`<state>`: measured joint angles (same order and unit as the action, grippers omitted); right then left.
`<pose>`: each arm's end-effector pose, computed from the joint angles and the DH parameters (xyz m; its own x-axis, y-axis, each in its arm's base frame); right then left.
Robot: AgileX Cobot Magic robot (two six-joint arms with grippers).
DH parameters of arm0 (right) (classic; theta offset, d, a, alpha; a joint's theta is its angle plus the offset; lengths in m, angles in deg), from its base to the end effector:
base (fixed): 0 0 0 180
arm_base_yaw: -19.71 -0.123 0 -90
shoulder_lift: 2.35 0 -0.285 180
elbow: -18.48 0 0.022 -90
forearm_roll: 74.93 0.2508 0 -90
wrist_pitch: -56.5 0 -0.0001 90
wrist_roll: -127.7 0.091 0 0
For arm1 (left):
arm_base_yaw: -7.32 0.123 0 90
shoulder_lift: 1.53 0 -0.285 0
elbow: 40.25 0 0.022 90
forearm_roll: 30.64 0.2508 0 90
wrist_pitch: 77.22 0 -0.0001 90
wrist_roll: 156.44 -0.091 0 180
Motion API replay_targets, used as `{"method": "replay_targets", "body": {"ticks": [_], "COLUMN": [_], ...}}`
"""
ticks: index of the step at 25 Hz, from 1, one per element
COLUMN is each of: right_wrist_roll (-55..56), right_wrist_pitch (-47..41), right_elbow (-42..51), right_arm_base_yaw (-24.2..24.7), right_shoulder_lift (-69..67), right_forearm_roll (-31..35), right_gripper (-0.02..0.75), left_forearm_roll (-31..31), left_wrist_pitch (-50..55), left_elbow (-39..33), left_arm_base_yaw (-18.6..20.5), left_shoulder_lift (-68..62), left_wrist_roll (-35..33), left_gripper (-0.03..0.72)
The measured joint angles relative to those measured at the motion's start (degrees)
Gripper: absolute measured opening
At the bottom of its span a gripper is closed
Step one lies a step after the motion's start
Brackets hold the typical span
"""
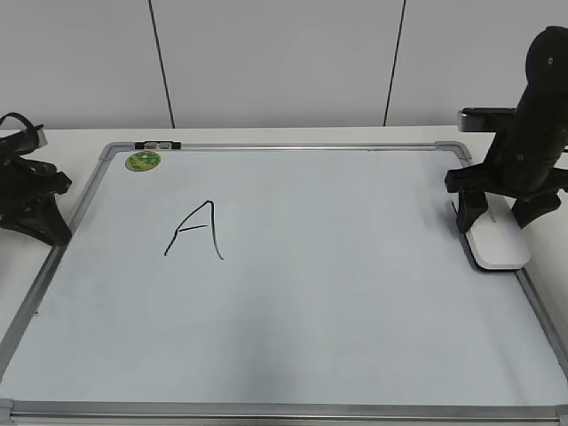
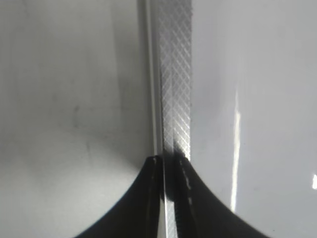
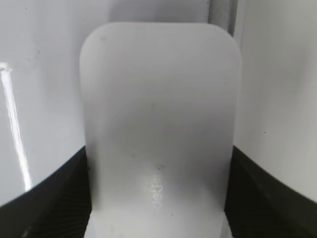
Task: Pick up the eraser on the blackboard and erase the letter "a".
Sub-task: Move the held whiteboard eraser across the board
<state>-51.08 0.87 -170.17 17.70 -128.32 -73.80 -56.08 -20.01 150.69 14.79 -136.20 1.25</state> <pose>0.4111 0.0159 0.1678 -0.9925 -0.0024 -0.1222 -0.0049 0.9998 0.0201 0.4244 0.0225 0.1199 -0.9968 -0.0020 -0.0800 0.0265 0.9351 -0.3533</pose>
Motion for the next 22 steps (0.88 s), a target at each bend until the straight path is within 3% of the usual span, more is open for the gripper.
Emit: {"method": "replay_targets", "body": {"ticks": [12, 22], "right_wrist_roll": [-0.2, -0.2], "right_wrist_pitch": [0.3, 0.2], "right_elbow": [0.0, 0.0], "right_arm_base_yaw": [0.0, 0.0], "right_shoulder_lift": [-1.5, -1.6], "right_forearm_roll": [0.2, 0.3], "right_gripper": [0.533, 0.598], "left_forearm_roll": [0.0, 0.0], "left_wrist_pitch": [0.0, 0.0], "left_elbow": [0.0, 0.0], "left_arm_base_yaw": [0.0, 0.0], "left_shoulder_lift": [0.0, 0.0], "left_wrist_roll": [0.0, 0.0], "left_gripper": [0.033, 0.033]}}
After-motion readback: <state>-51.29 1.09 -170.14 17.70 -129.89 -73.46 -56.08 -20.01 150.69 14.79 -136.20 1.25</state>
